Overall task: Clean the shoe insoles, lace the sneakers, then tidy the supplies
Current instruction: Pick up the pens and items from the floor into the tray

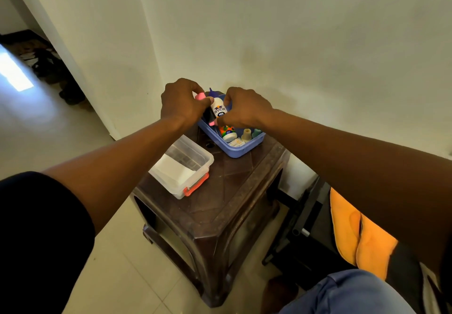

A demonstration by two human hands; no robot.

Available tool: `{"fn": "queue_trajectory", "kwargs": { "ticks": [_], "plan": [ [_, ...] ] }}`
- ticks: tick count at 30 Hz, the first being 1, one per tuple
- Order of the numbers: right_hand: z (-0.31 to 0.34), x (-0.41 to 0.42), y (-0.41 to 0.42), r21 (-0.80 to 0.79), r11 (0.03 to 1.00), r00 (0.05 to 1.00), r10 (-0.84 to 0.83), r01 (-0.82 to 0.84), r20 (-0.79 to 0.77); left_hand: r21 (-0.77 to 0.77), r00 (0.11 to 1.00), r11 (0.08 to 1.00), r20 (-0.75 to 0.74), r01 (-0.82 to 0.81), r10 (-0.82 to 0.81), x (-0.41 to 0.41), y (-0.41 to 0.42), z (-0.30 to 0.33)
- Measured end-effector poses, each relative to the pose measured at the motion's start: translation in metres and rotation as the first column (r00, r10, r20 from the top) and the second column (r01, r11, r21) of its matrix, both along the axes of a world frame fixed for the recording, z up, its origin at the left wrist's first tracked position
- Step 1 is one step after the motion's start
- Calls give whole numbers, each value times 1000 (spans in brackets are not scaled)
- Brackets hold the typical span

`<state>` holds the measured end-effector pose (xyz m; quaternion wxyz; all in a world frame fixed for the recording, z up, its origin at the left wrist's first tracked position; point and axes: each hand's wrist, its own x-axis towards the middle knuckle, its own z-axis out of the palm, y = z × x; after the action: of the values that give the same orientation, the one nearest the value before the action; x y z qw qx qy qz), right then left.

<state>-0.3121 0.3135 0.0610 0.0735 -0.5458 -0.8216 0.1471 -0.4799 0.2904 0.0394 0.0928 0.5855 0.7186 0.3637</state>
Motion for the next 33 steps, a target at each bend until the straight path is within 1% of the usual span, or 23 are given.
{"fn": "queue_trajectory", "kwargs": {
  "ticks": [3, 7, 11, 16, 20, 22, 23, 25, 27, 31, 33],
  "plan": [
    [-9, -3, 0, 30, 999, 999, -38, 38, -1, -30, 996, 999, -84, -25, 23, 2, 0, 0],
    [-13, -3, 3, 52, 993, 994, -103, 105, -39, -48, 989, 997, -141, -54, 46, 1, 1, 1],
    [-15, 6, 9, 111, 981, 988, -156, 156, -10, -76, 977, 996, -211, -45, 28, 3, 2, -5],
    [-13, 9, 12, 95, 987, 991, -130, 126, 43, -81, 951, 995, -309, -51, 24, 6, 3, -11],
    [-9, 9, 14, 100, 987, 989, -135, 128, 68, -75, 943, 996, -332, -44, 16, 9, 1, -9],
    [-7, 8, 15, 107, 986, 988, -133, 124, 79, -38, 938, 999, -346, 20, -32, 10, 0, -9],
    [-6, 8, 15, 115, 986, 987, -135, 124, 84, -24, 937, 996, -339, 82, -86, 12, 0, -9],
    [-5, 10, 14, 126, 984, 987, -140, 129, 84, -42, 919, 968, -305, 249, -250, 19, -3, -8],
    [-4, 13, 14, 125, 983, 987, -145, 135, 75, -82, 877, 920, -282, 383, -390, 28, -8, -6],
    [-6, 19, 13, 134, 980, 987, -155, 148, 40, -111, 869, 895, -212, 432, -446, 26, -7, -6],
    [-6, 20, 13, 153, 979, 990, -142, 137, 23, -173, 834, 860, -213, 481, -509, 26, -8, -8]
  ]
}}
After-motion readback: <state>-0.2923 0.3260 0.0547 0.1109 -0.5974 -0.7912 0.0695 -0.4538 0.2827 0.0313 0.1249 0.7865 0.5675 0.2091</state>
